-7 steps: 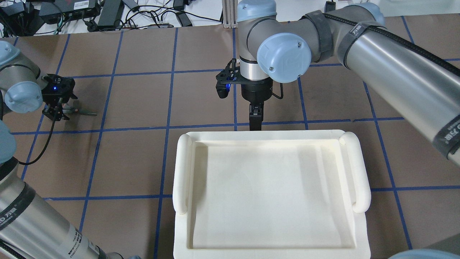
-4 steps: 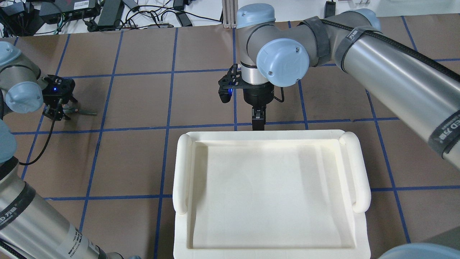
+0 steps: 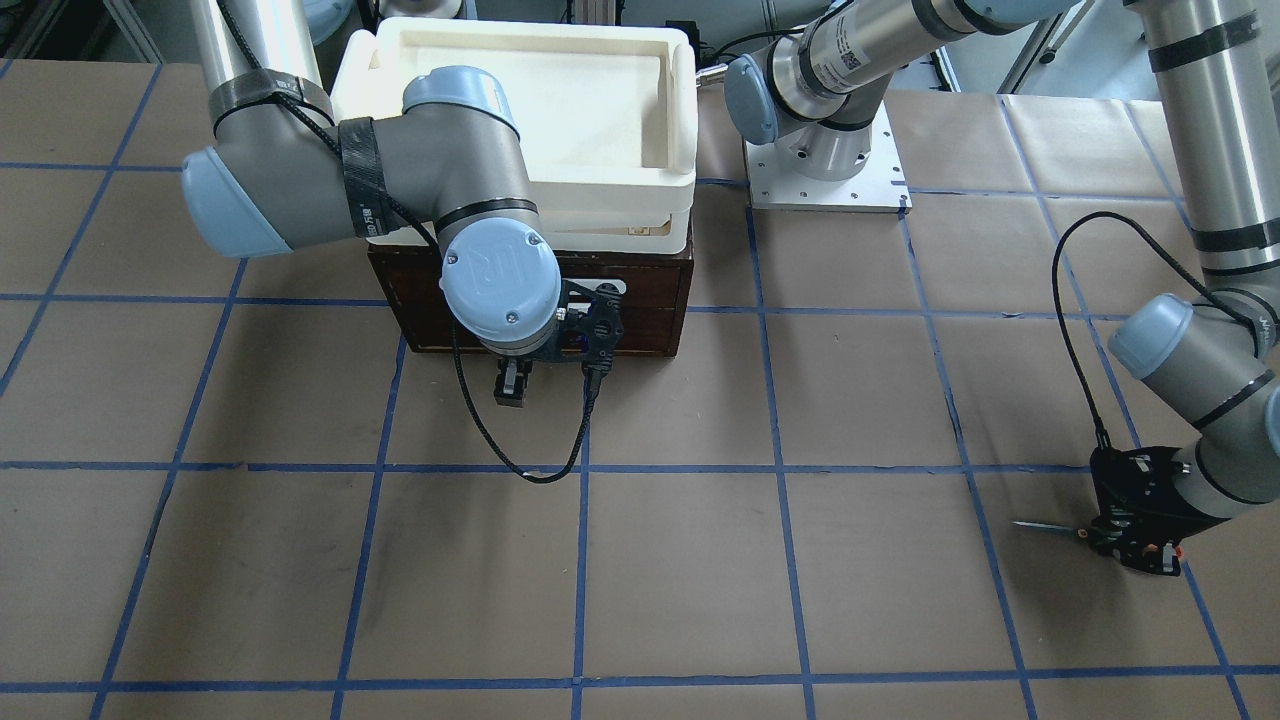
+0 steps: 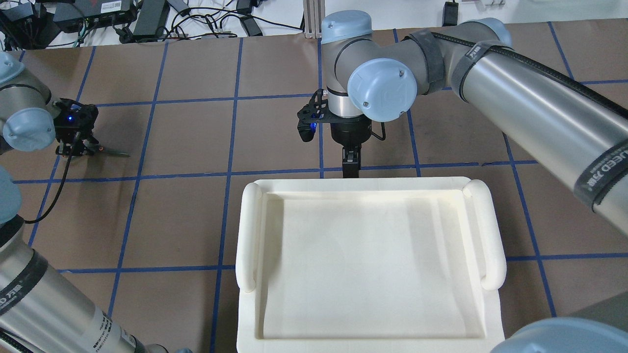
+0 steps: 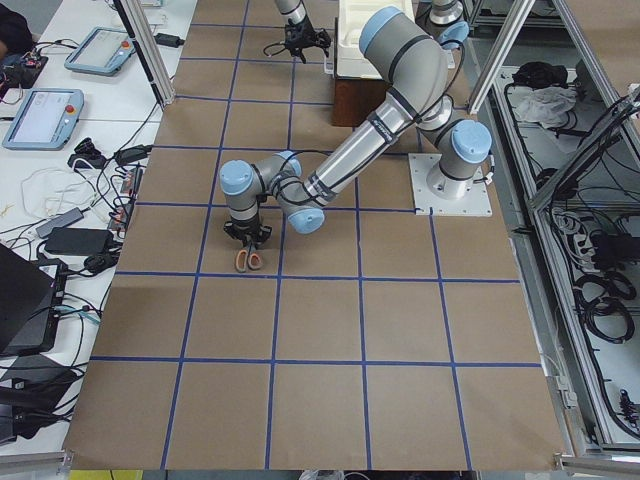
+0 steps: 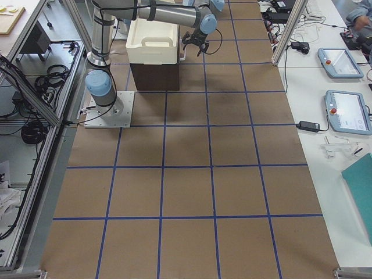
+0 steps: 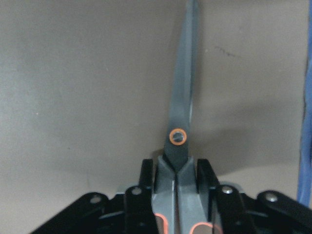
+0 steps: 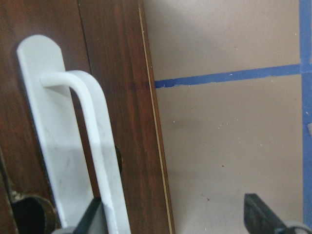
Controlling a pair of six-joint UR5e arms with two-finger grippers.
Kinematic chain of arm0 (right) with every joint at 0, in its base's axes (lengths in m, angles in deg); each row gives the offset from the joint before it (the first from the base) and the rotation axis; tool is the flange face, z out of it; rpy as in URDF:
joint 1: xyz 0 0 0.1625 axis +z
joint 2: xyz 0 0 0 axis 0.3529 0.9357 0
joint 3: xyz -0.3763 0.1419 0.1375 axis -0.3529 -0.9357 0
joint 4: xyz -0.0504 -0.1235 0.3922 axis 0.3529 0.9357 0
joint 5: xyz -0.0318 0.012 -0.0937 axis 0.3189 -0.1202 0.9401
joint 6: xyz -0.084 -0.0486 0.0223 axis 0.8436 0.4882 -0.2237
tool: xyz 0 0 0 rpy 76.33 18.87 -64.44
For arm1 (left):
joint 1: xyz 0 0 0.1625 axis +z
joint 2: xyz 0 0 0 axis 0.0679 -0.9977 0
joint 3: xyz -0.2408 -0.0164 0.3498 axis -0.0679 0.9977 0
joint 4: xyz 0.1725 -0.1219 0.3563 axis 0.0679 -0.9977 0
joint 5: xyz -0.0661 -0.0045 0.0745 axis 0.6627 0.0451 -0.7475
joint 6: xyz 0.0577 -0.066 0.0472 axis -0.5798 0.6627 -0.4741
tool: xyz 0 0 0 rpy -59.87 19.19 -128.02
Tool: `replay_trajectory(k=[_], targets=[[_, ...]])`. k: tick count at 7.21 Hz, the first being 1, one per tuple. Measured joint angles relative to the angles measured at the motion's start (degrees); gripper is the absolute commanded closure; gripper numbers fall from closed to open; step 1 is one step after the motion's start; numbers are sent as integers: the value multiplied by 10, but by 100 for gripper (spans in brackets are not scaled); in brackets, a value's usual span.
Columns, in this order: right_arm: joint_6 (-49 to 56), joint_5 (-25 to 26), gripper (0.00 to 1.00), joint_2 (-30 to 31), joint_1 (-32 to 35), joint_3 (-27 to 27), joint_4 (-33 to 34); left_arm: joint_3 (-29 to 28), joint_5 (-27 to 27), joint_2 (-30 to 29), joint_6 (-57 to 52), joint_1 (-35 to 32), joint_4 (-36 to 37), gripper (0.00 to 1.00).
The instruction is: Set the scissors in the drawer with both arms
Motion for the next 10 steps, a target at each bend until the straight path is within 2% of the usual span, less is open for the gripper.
replay_trajectory(k=[10], targets=[[4,3,0,0,10,21,40,0,-6,32,13,-38,-14,100]])
